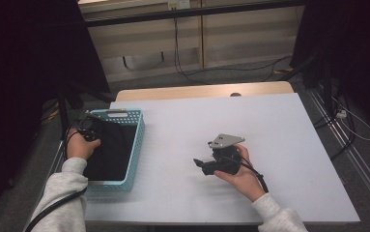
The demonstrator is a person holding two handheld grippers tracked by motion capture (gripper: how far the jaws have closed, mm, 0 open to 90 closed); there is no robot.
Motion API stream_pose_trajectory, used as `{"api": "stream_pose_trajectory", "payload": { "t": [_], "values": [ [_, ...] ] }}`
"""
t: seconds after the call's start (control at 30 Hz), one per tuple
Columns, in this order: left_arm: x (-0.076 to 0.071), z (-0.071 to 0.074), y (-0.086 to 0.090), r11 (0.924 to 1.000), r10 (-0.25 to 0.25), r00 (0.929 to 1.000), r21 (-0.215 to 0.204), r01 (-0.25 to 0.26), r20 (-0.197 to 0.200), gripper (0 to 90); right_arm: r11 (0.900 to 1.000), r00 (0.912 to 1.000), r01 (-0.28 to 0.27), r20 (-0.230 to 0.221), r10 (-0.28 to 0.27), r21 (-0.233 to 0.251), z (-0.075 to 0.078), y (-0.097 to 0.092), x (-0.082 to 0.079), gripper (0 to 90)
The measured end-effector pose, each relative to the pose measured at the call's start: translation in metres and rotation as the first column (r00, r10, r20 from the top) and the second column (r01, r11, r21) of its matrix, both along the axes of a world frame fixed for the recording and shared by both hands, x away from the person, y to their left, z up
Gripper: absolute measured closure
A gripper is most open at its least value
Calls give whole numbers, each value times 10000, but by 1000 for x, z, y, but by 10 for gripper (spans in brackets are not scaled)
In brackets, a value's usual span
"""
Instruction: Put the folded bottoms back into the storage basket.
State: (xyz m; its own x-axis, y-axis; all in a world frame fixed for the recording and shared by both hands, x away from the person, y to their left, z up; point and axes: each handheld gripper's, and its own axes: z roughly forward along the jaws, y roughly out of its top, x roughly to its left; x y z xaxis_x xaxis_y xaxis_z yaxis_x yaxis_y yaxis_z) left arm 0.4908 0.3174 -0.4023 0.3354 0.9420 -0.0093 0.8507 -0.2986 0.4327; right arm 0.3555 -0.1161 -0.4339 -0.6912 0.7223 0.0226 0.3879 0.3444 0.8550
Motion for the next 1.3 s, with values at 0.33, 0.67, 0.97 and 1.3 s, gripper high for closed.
{"api": "stream_pose_trajectory", "payload": {
  "t": [0.33, 0.67, 0.97, 1.3],
  "values": [
    [-2, 11, -15, 9985, -435, 9990, -350, 431, -101, 829, 9999, 9999, 104, -20, -105, -80, 1, -10, -1, 192],
    [-2, 27, -32, 9960, -802, 9964, -411, 791, -276, 733, 9991, 9992, 396, -21, -397, -130, 2, -30, -6, 192],
    [-3, 35, -45, 9929, -1087, 9936, -512, 1070, -307, 552, 9981, 9980, 618, -144, -617, 67, 2, -45, -8, 192],
    [-4, 41, -51, 9917, -1192, 9924, -516, 1176, -304, 441, 9975, 9974, 704, -145, -704, 14, 1, -54, -12, 192]
  ]
}}
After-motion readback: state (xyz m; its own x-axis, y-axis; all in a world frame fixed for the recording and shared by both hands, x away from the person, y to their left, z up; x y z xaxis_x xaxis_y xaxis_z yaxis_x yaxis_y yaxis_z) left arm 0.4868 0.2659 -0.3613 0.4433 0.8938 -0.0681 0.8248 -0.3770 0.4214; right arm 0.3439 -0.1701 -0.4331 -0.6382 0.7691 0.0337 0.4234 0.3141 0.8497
